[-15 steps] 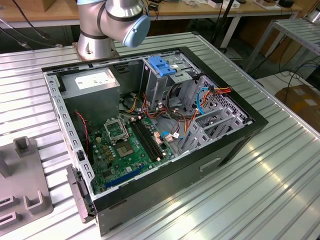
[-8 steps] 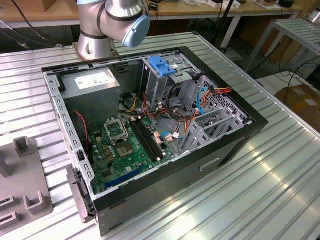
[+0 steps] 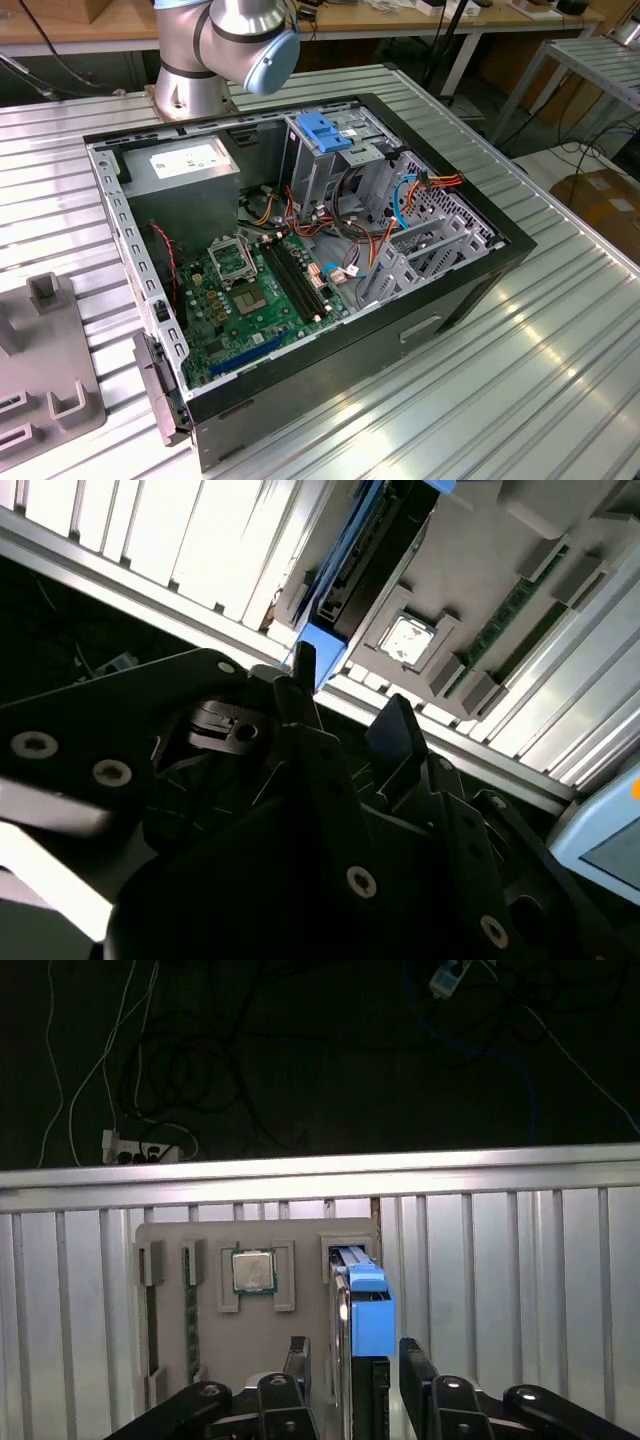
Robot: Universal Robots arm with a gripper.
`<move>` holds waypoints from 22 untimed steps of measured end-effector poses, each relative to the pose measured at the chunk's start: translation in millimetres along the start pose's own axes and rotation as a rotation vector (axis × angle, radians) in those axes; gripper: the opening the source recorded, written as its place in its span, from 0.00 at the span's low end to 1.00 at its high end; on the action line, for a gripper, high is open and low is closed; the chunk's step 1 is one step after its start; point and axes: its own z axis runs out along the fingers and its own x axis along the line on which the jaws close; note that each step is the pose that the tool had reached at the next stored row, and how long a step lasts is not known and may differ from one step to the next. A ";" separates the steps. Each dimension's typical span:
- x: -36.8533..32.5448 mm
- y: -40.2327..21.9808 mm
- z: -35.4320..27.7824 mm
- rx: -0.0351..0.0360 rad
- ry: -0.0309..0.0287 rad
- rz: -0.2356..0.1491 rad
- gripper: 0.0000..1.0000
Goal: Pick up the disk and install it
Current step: 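Pick up the disk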
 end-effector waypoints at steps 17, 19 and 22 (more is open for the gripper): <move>-0.7 2.6 42.1 -0.0003 0.0010 -0.001 0.62; -1.3 4.5 58.1 -0.0008 0.0003 -0.001 0.62; -5.0 4.6 67.0 -0.0016 -0.0069 -0.001 0.54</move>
